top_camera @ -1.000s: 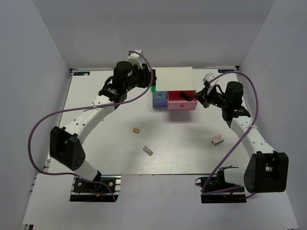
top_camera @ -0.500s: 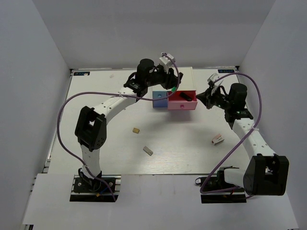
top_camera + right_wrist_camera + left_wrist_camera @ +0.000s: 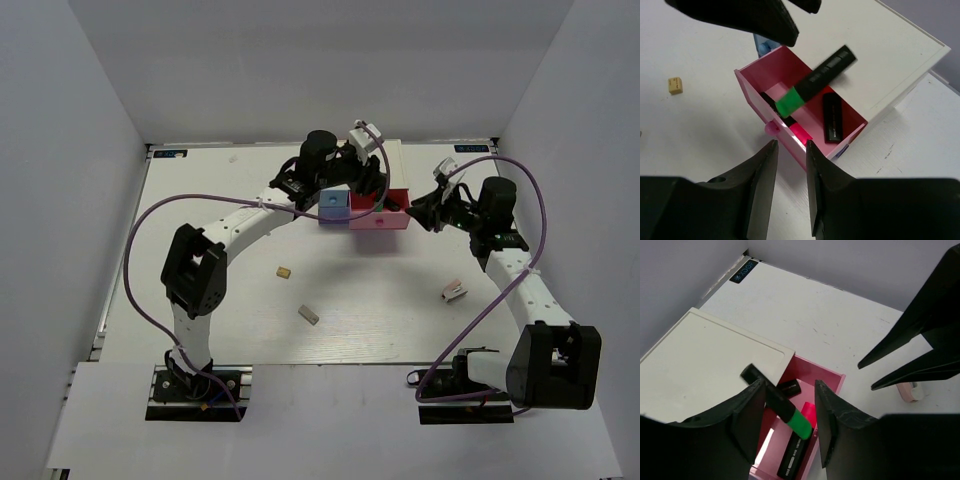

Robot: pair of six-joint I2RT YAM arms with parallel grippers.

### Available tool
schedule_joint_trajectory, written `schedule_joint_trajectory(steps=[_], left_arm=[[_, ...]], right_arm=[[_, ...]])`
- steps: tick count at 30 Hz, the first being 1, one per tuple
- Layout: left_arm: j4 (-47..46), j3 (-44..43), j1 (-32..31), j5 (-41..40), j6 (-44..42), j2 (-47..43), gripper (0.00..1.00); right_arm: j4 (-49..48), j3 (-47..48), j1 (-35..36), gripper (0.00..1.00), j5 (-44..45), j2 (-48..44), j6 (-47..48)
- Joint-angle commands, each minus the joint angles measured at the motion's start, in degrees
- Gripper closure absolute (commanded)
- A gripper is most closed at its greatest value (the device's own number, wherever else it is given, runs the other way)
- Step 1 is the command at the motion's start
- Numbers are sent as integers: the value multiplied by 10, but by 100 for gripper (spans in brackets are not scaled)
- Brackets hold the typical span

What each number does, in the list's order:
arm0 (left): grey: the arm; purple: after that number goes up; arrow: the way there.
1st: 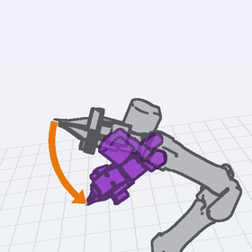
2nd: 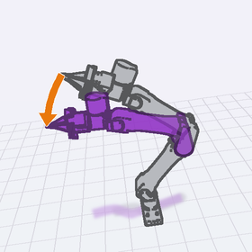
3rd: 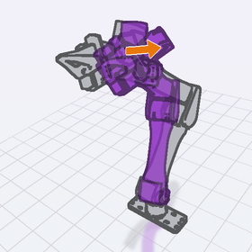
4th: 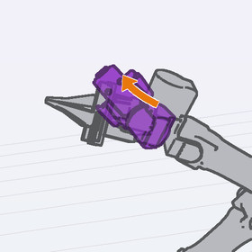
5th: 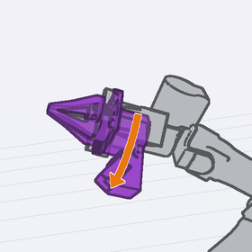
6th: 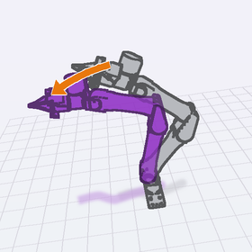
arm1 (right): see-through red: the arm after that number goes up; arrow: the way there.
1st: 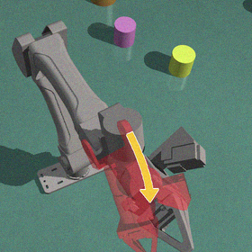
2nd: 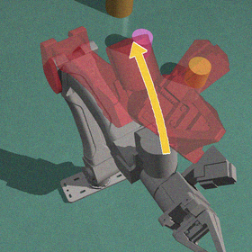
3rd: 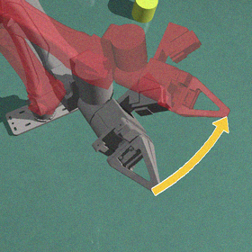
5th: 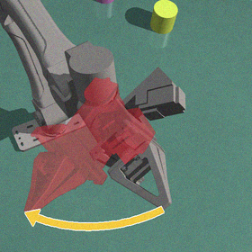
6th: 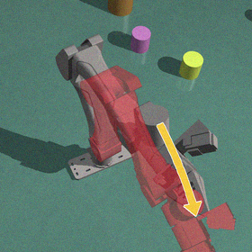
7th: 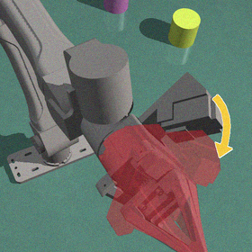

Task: Sort the stationery into containers
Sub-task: Place the stationery in the drawer, then close the drawer in the storage box.

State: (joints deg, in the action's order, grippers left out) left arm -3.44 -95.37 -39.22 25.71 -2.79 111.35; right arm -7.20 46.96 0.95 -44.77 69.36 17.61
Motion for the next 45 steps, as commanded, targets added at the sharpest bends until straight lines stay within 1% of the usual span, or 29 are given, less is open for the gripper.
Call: schedule_joint_trajectory(steps=[1, 3, 8, 9, 10, 11, 12, 13, 16, 17, 19, 21, 22, 24, 25, 26, 28, 29, 31, 32, 33, 35, 36, 38, 39, 41, 42, 43, 45], left_arm=[[4, -4, -1, -22, -16, -19, 45], [5, -4, -1, -29, -16, -19, 39], [-10, 18, -1, -44, -3, -44, 37], [-10, 18, -1, -51, 6, -49, 37], [-10, 26, -1, -61, 11, -61, 37], [-10, 40, -1, -61, 11, -69, 39], [-10, 50, -1, -70, 18, -80, 39], [-10, 62, -1, -75, 29, -90, 40], [-19, 136, 5, -86, 61, -149, 44], [-25, 183, 5, -99, 72, -165, 45], [-47, 253, 10, -117, 94, -216, 45], [-63, 291, 10, -147, 108, -245, 45], [-74, 316, 10, -160, 122, -265, 42], [-75, 323, 10, -186, 130, -271, 38], [-75, 323, 10, -197, 130, -271, 38], [-55, 323, 10, -220, 145, -271, 37], [-38, 323, 10, -237, 160, -276, 32], [-31, 335, 10, -253, 175, -285, 31], [-22, 371, 10, -269, 200, -311, 20], [-8, 385, 10, -296, 217, -323, 15], [-3, 416, 10, -312, 256, -349, 7], [8, 446, 10, -351, 297, -378, 1], [15, 474, 10, -359, 335, -392, 1], [26, 497, 10, -385, 375, -431, 1], [41, 515, 10, -394, 422, -442, 1], [56, 530, 10, -407, 462, -466, 1], [67, 543, 10, -407, 477, -472, 1], [74, 543, 10, -414, 515, -472, 1], [94, 551, 10, -419, 556, -479, 1]], right_arm=[[8, 5, -2, 65, -38, -1, 24], [16, 5, -2, 66, -50, 3, 37], [56, 13, -2, 74, -67, 11, 86], [71, 16, -2, 76, -76, 15, 102], [90, 18, -2, 80, -78, 17, 119], [99, 20, -2, 81, -90, 18, 131], [132, 22, -1, 81, -95, 21, 145], [144, 29, 1, 83, -111, 30, 177], [193, 45, 3, 83, -117, 50, 214], [203, 47, 2, 83, -117, 58, 216], [210, 52, 4, 83, -112, 66, 223], [210, 52, 5, 83, -114, 67, 231], [206, 50, 6, 83, -116, 65, 232], [205, 49, 10, 83, -116, 67, 233], [204, 48, 11, 83, -116, 70, 232], [205, 52, 13, 83, -113, 70, 233], [208, 51, 18, 82, -110, 73, 240], [204, 47, 21, 82, -98, 72, 241], [189, 43, 33, 82, -89, 76, 237], [165, 41, 36, 82, -66, 81, 231], [161, 44, 43, 82, -58, 89, 215], [128, 48, 50, 80, -28, 97, 203], [118, 49, 58, 80, -8, 106, 186], [100, 49, 62, 80, 19, 113, 183], [89, 48, 67, 79, 43, 118, 181], [56, 43, 74, 79, 62, 121, 163], [34, 38, 77, 79, 93, 121, 158], [6, 34, 84, 79, 104, 119, 142], [-18, 23, 90, 79, 131, 118, 134]])
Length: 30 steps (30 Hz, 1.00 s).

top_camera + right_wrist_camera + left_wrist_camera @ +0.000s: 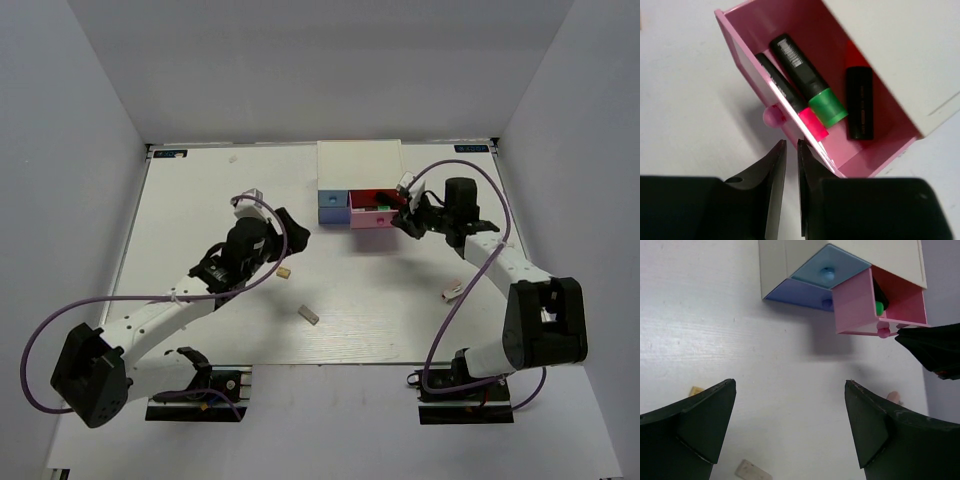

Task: Sort the stationery into containers
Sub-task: Close the drawer in the storage box.

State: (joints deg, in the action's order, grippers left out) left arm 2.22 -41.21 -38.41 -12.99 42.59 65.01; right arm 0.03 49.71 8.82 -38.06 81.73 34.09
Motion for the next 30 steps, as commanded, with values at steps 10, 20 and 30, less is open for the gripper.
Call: schedule_joint_trajectory(steps=[10, 20, 30], left_arm=[[113, 20, 2, -68, 247, -28, 1], [176, 21, 2, -74, 362, -16, 1], [181, 16, 2, -69, 383, 13, 1]], right_arm=[[-190, -19, 45, 77, 147, 12, -44], [-246, 8, 71, 76, 222, 62, -32], [-275, 26, 82, 73, 261, 92, -31]])
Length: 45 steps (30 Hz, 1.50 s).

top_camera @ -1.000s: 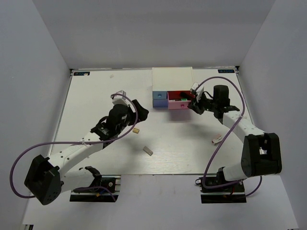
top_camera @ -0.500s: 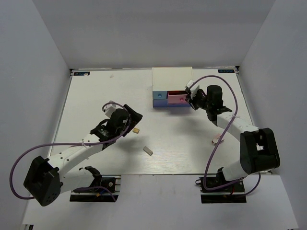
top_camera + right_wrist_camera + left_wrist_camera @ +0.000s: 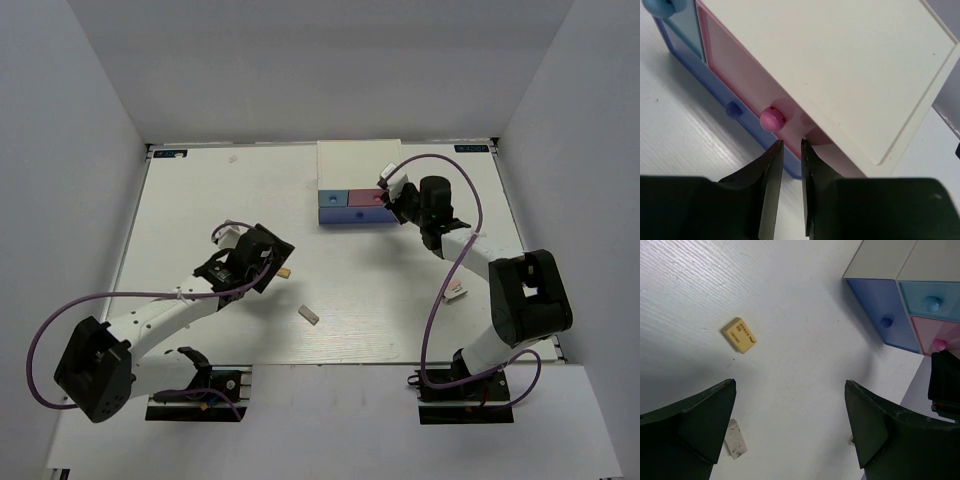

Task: Sort the stationery into containers
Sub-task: Close the drawer in the storage box, then open the drawer in the storage box.

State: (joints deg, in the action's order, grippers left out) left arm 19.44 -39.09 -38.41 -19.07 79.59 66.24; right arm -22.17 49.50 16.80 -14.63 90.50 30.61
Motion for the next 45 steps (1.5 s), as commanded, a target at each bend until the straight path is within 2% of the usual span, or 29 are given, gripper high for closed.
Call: schedule_joint_trajectory(steps=[1, 9, 13, 16, 18, 19, 21, 22, 25, 27, 28, 29, 30, 31, 33, 39, 40, 42, 43, 45], left_arm=[[9, -5, 2, -8, 13, 6, 1], [9, -16, 2, -3, 13, 25, 1], [15, -16, 2, -3, 7, 30, 1], [15, -16, 2, -3, 7, 30, 1], [15, -6, 2, -3, 1, 25, 1], [15, 1, 2, -3, 1, 17, 1], [-9, 10, 2, -3, -14, 12, 1], [-17, 19, 2, -3, -27, 12, 1], [-38, 30, 2, 3, -39, -1, 1], [-38, 30, 2, 3, -44, -1, 1], [-38, 30, 2, 3, -44, -1, 1], [-38, 30, 2, 3, -51, -1, 1], [-38, 30, 2, 3, -58, -1, 1], [-38, 30, 2, 8, -58, -1, 1], [-38, 24, 2, 8, -75, 4, 1], [-26, -1, 2, 13, -136, 15, 4], [-18, -1, 2, 13, -136, 15, 5], [-11, -6, 2, 13, -141, 15, 5], [-11, -6, 2, 8, -141, 15, 5], [-11, 7, 2, 8, -141, -1, 5]], right_arm=[[-53, 28, 3, 71, 27, 4, 5], [-46, 31, 4, 70, 25, 3, 2], [-11, 14, 1, 70, -54, -35, 9], [-28, -46, 1, 63, -105, -90, 25], [-57, -105, 0, 34, -125, -141, 19], [-66, -117, 1, 10, -126, -160, 14], [-60, -141, 1, 10, -137, -172, -10], [-49, -136, 0, 10, -144, -170, -52], [13, -108, -2, 10, -207, -150, -84], [20, -99, 4, 10, -224, -146, -108], [21, -89, 6, 13, -249, -143, -107], [19, -85, 10, 21, -253, -139, -115], [19, -69, 23, 47, -254, -133, -135], [22, -58, 27, 59, -247, -128, -149], [58, -1, 40, 76, -226, -89, -193], [45, 75, 70, 73, -180, -28, -374], [43, 85, 82, 68, -173, -16, -409], [39, 91, 90, 65, -132, -5, -477], [38, 93, 102, 58, -117, -2, -491], [41, 94, 109, 55, -74, 3, -516]])
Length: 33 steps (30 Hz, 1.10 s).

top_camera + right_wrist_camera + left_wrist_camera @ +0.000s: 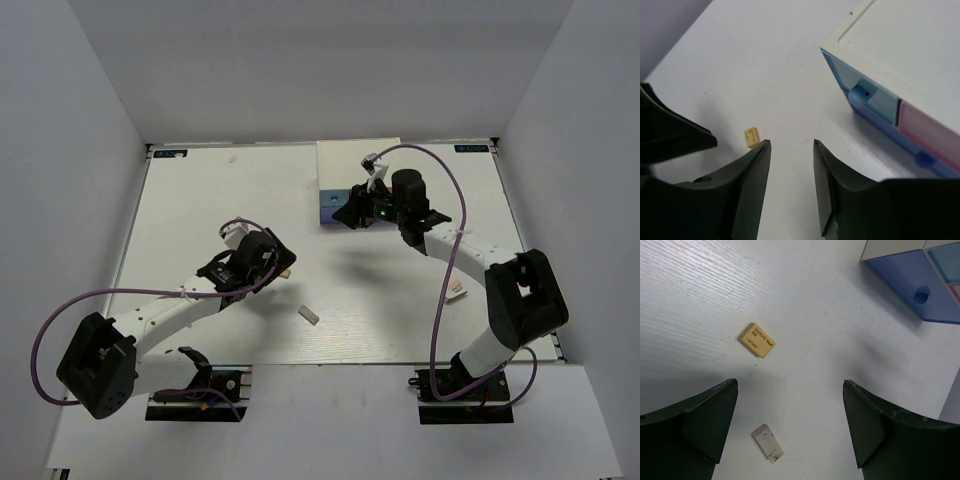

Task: Sort the stationery into containers
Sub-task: Open the drawer in the storage box.

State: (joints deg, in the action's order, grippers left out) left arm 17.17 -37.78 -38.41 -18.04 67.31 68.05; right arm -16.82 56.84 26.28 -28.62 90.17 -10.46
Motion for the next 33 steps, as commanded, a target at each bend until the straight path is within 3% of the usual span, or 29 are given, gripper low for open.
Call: schedule_joint_trajectory(steps=[1, 8, 14, 22, 33], left_arm=[[12, -6, 2, -2, -18, -20, 5], [17, 15, 2, -14, -13, -56, 5], [28, 20, 2, -19, -8, -62, 5], [33, 25, 2, -24, -8, -68, 5], [33, 15, 2, -24, -8, -62, 5]], right_arm=[[-9, 21, 19, 53, 80, 10, -140], [19, 42, 33, 46, 153, 39, -263], [29, 76, 37, 44, 201, 69, -300], [28, 105, 35, 52, 219, 110, -315], [8, 98, 36, 55, 252, 126, -323]])
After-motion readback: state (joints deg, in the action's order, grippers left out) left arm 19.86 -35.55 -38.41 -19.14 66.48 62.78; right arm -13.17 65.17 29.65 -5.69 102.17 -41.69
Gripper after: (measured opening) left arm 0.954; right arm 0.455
